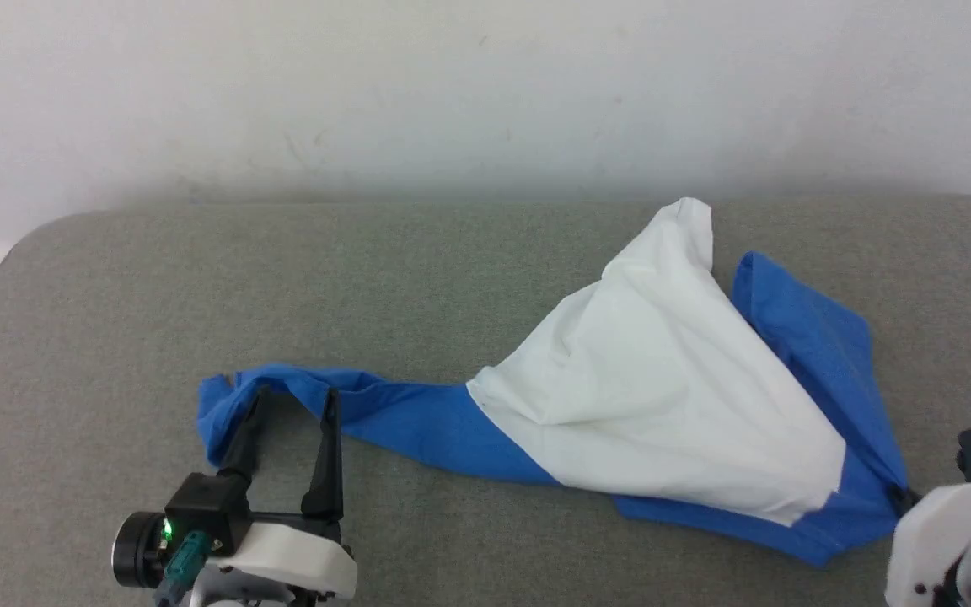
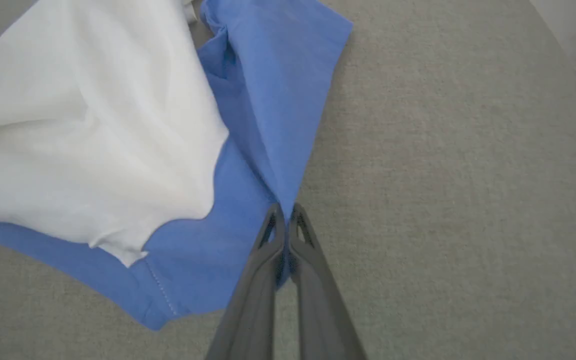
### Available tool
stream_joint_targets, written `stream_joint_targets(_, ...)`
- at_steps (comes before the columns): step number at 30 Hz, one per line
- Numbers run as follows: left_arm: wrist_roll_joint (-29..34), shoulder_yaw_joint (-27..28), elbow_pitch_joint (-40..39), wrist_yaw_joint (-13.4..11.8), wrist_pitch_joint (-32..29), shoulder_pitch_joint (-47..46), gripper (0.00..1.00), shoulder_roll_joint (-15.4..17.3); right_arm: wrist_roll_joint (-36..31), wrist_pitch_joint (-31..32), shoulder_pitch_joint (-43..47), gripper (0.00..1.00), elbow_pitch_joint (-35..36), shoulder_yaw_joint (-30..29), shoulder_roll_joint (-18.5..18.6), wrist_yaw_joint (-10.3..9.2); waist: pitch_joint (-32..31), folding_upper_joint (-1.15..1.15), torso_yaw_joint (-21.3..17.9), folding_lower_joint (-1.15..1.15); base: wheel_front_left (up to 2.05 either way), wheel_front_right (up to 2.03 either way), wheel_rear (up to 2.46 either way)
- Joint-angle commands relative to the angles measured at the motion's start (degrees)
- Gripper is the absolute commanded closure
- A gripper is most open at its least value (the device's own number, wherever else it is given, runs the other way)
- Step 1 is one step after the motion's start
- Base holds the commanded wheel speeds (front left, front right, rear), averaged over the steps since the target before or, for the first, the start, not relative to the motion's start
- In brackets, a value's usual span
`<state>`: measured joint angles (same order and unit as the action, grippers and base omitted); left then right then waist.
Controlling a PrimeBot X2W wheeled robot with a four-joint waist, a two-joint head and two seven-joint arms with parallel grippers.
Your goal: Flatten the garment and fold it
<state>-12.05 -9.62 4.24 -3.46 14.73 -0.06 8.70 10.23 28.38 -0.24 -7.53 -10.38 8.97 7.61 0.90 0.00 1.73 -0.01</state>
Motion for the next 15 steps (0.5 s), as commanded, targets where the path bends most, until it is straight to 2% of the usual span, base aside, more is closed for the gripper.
stream_joint_targets(1,0.54,0.17,0.19,0.58,0.26,0.59,0.0,-0.32,0.17,1.7,2.27,1.0,2.46,-1.03,-0.06,-0.12,-1.56,0.0,-2.47,0.01,0.0,0.0,0.0)
stream_joint_targets(6,0.99,-0.09,0.89,1.5,0.27,0.9,0.0,-1.04,-0.81,12.92,11.74,1.0,12.02,-5.45,-2.15,-0.12,-1.82,0.0,-3.77,0.01,0.0,0.0,0.0)
stream_joint_targets(10,1.24,-0.21,1.58,2.2,0.27,0.33,0.0,-1.5,-2.19,17.02,15.93,1.0,14.48,-7.41,-3.9,-0.12,-0.87,0.0,-3.86,0.01,0.0,0.0,0.0)
stream_joint_targets(11,1.26,-0.24,1.89,2.38,0.27,0.23,0.0,-1.61,-2.63,16.4,15.86,0.68,14.59,-7.32,-4.14,-0.12,-0.66,0.0,-3.86,0.01,0.0,0.0,0.0)
stream_joint_targets(12,1.31,-0.36,2.26,2.62,0.27,0.14,0.0,-1.68,-3.27,15.19,15.48,0.05,14.54,-7.22,-4.28,-0.12,-0.38,0.0,-3.82,0.01,0.0,0.0,0.0)
stream_joint_targets(13,1.38,-0.52,2.66,2.89,0.27,-0.03,0.0,-1.71,-4.01,13.78,14.9,0.0,14.41,-6.95,-4.36,-0.12,-0.12,0.0,-3.74,0.01,0.0,0.0,0.0)
stream_joint_targets(15,1.54,-0.84,3.65,3.41,0.27,-0.42,0.0,-1.64,-4.58,9.94,13.02,0.0,14.56,-5.49,-4.31,-0.12,0.25,0.0,-3.63,0.01,0.0,0.0,0.0)
